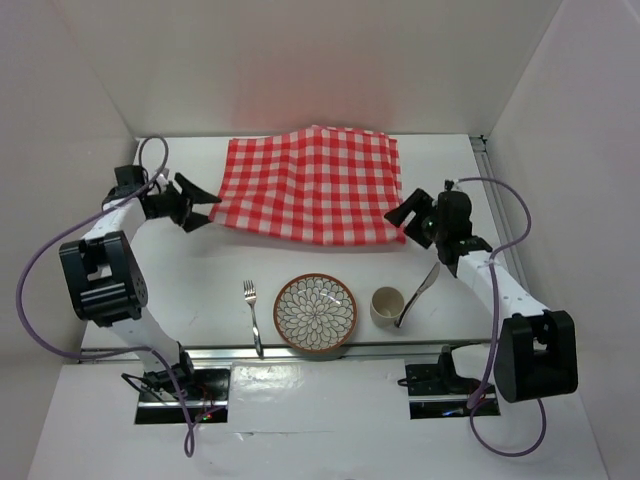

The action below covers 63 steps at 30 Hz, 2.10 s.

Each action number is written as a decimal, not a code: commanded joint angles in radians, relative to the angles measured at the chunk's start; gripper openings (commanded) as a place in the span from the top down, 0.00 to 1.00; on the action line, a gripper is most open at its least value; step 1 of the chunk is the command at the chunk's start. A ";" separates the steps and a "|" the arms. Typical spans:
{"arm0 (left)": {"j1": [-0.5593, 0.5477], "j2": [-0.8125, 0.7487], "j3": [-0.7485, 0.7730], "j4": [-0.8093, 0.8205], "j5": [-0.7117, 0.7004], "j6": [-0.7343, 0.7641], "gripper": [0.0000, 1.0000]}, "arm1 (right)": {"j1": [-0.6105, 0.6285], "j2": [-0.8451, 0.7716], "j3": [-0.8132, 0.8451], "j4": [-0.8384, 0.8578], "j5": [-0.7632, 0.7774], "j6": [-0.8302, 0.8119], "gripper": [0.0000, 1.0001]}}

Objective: Set the dinner table for one person

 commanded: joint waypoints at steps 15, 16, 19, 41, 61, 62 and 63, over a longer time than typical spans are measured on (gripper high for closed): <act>-0.085 -0.026 0.302 -0.388 -0.540 0.271 0.48 | -0.003 0.216 0.397 -0.235 0.113 -0.124 0.59; -0.097 -0.026 0.302 -0.379 -0.540 0.271 0.48 | -0.003 0.252 0.397 -0.258 0.102 -0.136 0.65; -0.154 0.032 0.302 -0.356 -0.528 0.271 0.49 | -0.003 0.406 0.539 -0.352 0.050 -0.165 0.74; -0.176 0.142 0.087 -0.361 -0.655 0.109 0.04 | -0.085 0.354 0.163 -0.331 -0.093 0.143 0.12; -0.185 0.292 0.252 -0.251 -0.505 0.018 1.00 | -0.086 0.498 0.268 -0.149 -0.092 0.256 1.00; -0.185 0.292 0.294 -0.268 -0.496 0.027 1.00 | -0.086 0.498 0.306 -0.162 -0.081 0.246 1.00; -0.185 0.278 0.388 -0.290 -0.496 0.040 1.00 | -0.086 0.488 0.349 -0.177 -0.058 0.223 1.00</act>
